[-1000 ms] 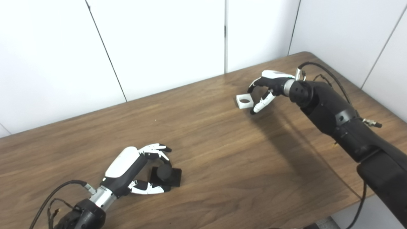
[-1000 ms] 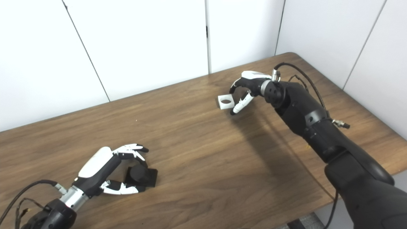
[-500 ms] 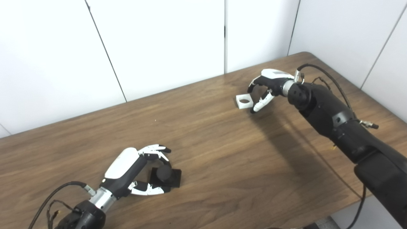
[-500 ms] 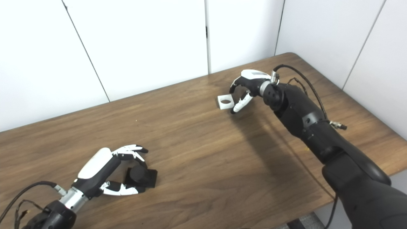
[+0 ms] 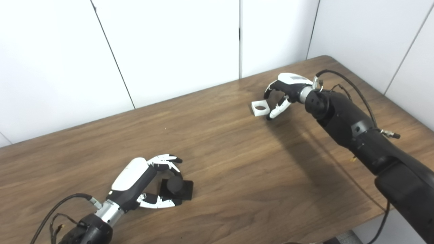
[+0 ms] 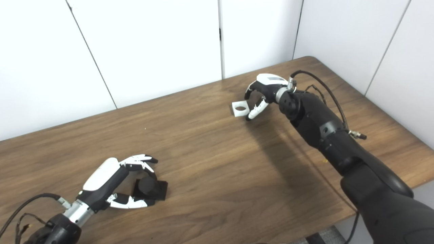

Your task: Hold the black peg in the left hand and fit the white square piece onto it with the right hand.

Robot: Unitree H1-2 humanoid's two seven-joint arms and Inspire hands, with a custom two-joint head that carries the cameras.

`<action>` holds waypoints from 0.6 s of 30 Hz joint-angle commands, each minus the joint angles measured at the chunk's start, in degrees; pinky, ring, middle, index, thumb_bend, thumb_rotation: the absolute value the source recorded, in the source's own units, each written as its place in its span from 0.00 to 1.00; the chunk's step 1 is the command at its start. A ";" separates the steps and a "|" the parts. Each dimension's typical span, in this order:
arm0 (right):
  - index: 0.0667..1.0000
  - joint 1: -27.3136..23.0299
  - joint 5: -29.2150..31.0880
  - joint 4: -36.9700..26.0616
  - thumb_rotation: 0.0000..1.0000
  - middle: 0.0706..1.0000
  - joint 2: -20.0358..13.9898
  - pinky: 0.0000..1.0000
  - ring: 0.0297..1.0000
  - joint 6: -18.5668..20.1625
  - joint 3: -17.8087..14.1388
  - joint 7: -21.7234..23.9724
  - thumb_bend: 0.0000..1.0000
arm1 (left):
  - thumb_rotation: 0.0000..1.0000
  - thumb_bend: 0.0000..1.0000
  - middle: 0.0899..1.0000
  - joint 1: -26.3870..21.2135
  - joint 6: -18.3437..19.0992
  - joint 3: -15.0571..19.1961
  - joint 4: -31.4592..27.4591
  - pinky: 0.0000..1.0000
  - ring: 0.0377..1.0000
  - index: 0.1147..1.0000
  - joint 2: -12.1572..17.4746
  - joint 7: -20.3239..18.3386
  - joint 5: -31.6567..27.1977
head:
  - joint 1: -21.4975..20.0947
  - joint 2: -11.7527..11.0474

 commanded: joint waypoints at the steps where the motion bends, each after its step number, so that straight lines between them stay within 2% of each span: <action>1: 0.69 0.22 1.11 1.65 0.27 0.87 2.03 0.77 0.88 -1.56 1.47 1.82 0.71 | 0.06 0.52 0.80 2.49 1.16 -2.00 1.95 0.74 0.86 0.43 2.24 -3.76 3.96 | 0.06 0.09; 12: 0.70 -0.97 0.25 2.31 0.28 0.88 3.59 0.76 0.89 -2.24 3.99 2.53 0.72 | 0.06 0.52 0.80 2.13 1.39 -2.16 2.19 0.75 0.87 0.43 2.08 -3.90 4.10 | 0.50 0.21; 18: 0.70 -1.49 0.20 2.66 0.28 0.88 4.30 0.80 0.90 -2.38 4.94 2.69 0.72 | 0.06 0.52 0.80 1.95 1.55 -2.00 2.26 0.76 0.86 0.43 1.98 -3.61 4.23 | 0.78 0.15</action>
